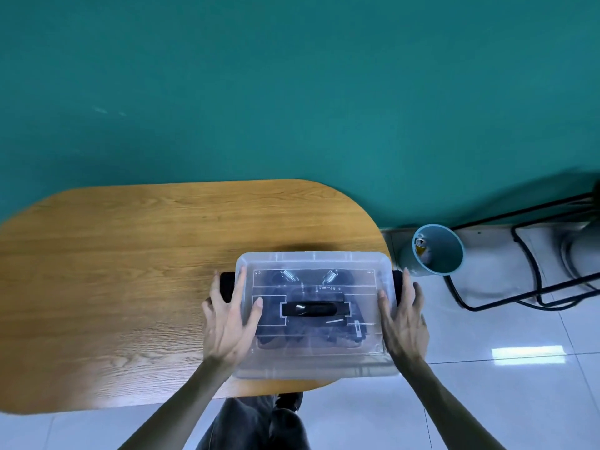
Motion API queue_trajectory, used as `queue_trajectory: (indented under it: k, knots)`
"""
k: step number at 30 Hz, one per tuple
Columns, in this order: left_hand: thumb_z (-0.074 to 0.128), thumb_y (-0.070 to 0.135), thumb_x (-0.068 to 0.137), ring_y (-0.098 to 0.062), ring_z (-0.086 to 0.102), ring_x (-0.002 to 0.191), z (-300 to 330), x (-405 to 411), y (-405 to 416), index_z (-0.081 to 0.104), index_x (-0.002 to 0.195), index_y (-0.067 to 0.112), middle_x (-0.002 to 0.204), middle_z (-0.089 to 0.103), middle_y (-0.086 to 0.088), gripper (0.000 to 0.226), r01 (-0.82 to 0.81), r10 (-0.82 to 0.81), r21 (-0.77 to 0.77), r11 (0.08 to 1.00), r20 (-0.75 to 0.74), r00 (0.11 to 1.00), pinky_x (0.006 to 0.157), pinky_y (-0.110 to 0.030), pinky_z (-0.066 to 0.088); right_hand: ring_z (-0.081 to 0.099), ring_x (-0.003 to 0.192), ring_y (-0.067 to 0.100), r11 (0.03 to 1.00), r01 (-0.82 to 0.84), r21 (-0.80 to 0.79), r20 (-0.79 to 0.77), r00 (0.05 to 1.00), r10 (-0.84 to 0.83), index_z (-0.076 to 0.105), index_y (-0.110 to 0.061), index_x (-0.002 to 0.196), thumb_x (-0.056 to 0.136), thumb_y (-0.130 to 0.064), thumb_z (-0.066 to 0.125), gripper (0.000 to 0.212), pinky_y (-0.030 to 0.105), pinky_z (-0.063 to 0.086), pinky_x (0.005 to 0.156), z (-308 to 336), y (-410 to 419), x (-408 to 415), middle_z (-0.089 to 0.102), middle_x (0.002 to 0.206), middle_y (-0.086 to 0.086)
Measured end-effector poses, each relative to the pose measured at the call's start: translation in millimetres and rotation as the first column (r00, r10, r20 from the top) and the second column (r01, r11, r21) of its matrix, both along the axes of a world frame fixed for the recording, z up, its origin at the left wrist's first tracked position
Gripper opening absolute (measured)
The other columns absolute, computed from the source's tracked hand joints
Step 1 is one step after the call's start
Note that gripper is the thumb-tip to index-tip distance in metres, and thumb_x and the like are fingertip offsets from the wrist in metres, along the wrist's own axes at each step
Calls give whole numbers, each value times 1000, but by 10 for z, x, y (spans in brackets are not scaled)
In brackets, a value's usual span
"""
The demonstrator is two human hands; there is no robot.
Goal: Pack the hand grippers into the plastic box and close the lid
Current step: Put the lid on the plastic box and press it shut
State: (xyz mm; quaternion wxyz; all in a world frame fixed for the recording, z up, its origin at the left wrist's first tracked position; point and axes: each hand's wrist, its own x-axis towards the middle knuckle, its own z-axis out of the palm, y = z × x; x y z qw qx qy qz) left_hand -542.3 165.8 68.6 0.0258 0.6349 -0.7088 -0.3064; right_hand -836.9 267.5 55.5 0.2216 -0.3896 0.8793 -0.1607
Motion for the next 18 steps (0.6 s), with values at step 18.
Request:
queue_trajectory:
  k: [18]
  knots:
    - [20,65,99,-56,28,130,-126,-495,150,8,161,37,170,-9,-1,69,93,-20,-172,981,386,922,77,-51,43,42,111,46,986,-96,140,-386,911,143,8,-45,157,100,-63,23,61,50,41,81,-75,-44,505,-2,168,12]
